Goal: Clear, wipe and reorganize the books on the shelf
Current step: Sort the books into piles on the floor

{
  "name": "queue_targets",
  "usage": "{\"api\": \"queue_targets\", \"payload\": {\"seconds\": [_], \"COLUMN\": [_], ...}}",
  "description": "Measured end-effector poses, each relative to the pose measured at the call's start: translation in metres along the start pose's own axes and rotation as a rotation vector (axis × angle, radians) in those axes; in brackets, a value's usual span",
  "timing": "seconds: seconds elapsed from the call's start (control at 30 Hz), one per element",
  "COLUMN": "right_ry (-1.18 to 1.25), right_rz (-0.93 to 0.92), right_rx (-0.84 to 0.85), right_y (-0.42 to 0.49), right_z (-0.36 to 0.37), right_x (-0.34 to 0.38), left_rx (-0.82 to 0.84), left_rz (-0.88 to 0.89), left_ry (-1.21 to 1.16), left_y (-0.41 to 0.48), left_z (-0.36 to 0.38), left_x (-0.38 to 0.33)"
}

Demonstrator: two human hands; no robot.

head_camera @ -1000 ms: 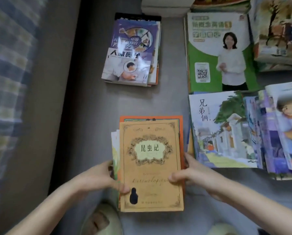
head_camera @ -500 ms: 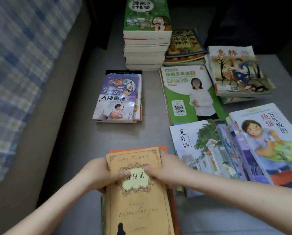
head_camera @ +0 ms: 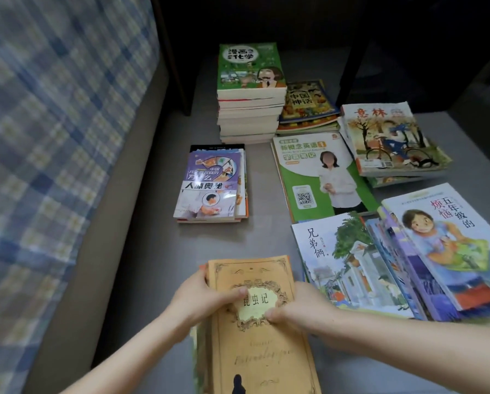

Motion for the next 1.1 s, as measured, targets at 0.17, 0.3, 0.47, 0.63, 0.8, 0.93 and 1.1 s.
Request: {"api": "queue_targets", "payload": {"seconds": [0.17, 0.3, 0.47, 0.63, 0.8, 0.93, 1.1], "right_ry": [0.193, 0.324, 0.452, 0.555, 0.884, 0.907, 0.190], "right_rz": [-0.081, -0.155, -0.178, -0.249, -0.252, -0.235, -0.171], "right_rx": [0.091, 0.091, 0.273, 0.039, -0.038, -0.060, -0.267], "right_y": [-0.004, -0.003, 0.010, 0.059, 0.100, 0.131, 0.144], "right_z": [-0.016, -0.044, -0.061, -0.079, -0.066, -0.063, -0.080], "right_x": [0.008, 0.050, 0.099, 0.123, 0.148, 0.166, 0.152], "left_rx": [-0.053, 0.034, 0.003, -0.242, -0.254, -0.512, -0.506], "left_rz": [0.039, -0.018, -0.074, 0.017, 0.102, 0.203, 0.019], "left_ry": [-0.232, -0.489, -0.818, -0.674, -0.620, -0.314, 0.060], "left_y": [-0.004, 0.004, 0.049, 0.088, 0.108, 0.101, 0.088], "left_z": [-0.007, -0.033, -0.069, -0.096, -0.099, -0.123, -0.106], "left_x": [-0.034, -0.062, -0.083, -0.103, -0.104, -0.083, -0.031]}}
Point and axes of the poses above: each hand's wrist, its own y-axis towards the middle knuckle, its own z-axis out of the palm, x = y × z, the point moved 8 cm from there along y, towards the middle knuckle, and after that the axes turned 7 degrees about -y, right-handed, at the moved point
